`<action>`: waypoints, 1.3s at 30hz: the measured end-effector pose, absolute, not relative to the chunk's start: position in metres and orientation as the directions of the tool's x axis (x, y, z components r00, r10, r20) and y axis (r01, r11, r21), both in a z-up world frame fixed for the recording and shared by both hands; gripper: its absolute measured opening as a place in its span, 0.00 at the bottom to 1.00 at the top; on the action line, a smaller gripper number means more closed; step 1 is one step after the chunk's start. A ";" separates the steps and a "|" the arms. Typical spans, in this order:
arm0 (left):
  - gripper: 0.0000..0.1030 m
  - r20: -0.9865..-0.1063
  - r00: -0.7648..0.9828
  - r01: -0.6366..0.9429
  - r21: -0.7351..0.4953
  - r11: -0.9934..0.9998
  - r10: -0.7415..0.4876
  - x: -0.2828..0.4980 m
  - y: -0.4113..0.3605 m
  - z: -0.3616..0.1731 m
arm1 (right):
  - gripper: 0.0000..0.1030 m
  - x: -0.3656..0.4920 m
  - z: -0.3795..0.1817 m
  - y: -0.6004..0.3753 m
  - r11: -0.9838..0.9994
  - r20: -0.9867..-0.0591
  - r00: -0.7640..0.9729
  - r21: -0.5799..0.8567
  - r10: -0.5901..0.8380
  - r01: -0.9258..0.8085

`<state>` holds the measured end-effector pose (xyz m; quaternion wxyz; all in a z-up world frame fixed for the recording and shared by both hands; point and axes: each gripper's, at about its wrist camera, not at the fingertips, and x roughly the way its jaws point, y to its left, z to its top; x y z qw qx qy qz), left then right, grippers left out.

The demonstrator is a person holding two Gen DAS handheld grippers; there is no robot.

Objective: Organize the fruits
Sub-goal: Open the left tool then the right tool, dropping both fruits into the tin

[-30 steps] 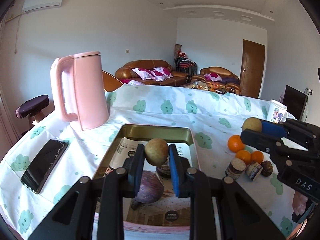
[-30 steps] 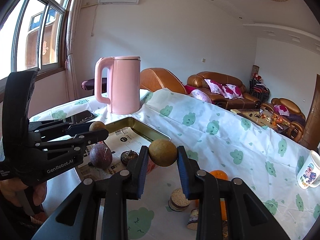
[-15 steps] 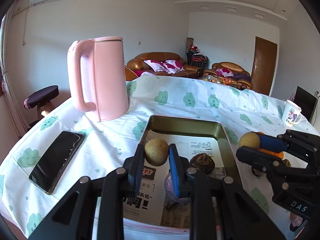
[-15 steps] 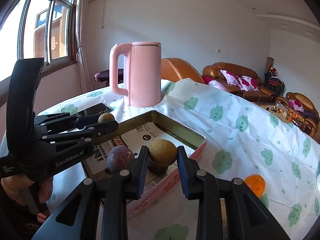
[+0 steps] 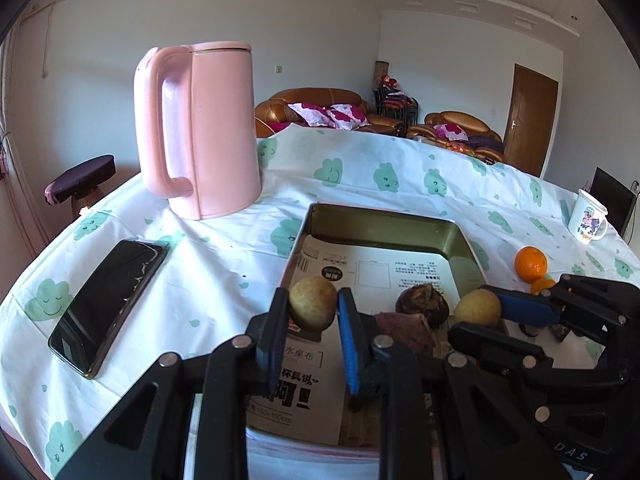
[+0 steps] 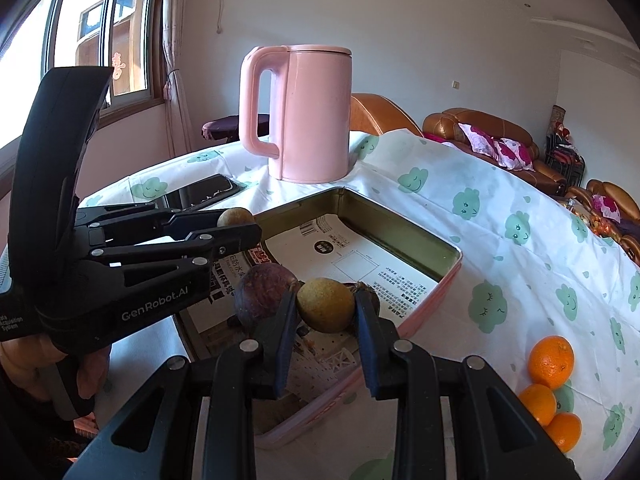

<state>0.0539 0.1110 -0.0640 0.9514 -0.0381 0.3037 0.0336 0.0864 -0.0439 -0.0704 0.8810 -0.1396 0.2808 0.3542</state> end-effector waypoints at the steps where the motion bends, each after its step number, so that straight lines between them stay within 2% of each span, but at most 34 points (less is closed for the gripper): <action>1: 0.25 -0.585 0.811 -0.079 -0.050 0.996 0.035 0.054 0.111 -0.065 | 0.30 0.086 -0.071 -0.043 0.709 -0.598 0.588 -0.047 0.544 -0.704; 17: 0.25 -0.618 0.785 -0.069 -0.021 0.997 0.041 0.059 0.105 -0.072 | 0.30 0.088 -0.077 -0.040 0.691 -0.626 0.553 -0.031 0.550 -0.722; 20: 0.29 -0.609 0.792 -0.070 -0.023 0.997 0.041 0.058 0.105 -0.071 | 0.31 0.087 -0.078 -0.039 0.682 -0.628 0.544 -0.026 0.557 -0.730; 22: 0.37 -0.605 0.795 -0.079 -0.023 0.997 0.049 0.056 0.107 -0.070 | 0.35 0.087 -0.077 -0.039 0.678 -0.625 0.542 -0.027 0.562 -0.735; 24: 0.43 -0.599 0.800 -0.067 -0.049 0.997 0.024 0.055 0.108 -0.068 | 0.50 0.084 -0.076 -0.039 0.671 -0.618 0.543 -0.033 0.569 -0.741; 25: 0.47 -0.595 0.803 -0.061 -0.053 0.997 0.018 0.054 0.107 -0.067 | 0.52 0.083 -0.076 -0.038 0.669 -0.617 0.544 -0.038 0.568 -0.742; 29: 0.60 -0.581 0.814 -0.046 -0.050 0.998 0.008 0.050 0.102 -0.063 | 0.53 0.080 -0.075 -0.041 0.676 -0.612 0.555 -0.045 0.563 -0.735; 31: 0.77 -0.565 0.824 -0.065 -0.027 0.998 0.038 0.047 0.099 -0.059 | 0.53 0.078 -0.074 -0.045 0.681 -0.603 0.565 -0.049 0.563 -0.731; 33: 0.81 -0.542 0.839 -0.069 -0.025 0.997 0.045 0.042 0.100 -0.054 | 0.53 0.075 -0.072 -0.052 0.687 -0.593 0.579 -0.059 0.559 -0.724; 39: 0.82 -0.528 0.848 -0.075 -0.041 0.996 0.042 0.040 0.102 -0.045 | 0.53 0.076 -0.069 -0.080 0.733 -0.597 0.614 -0.063 0.516 -0.677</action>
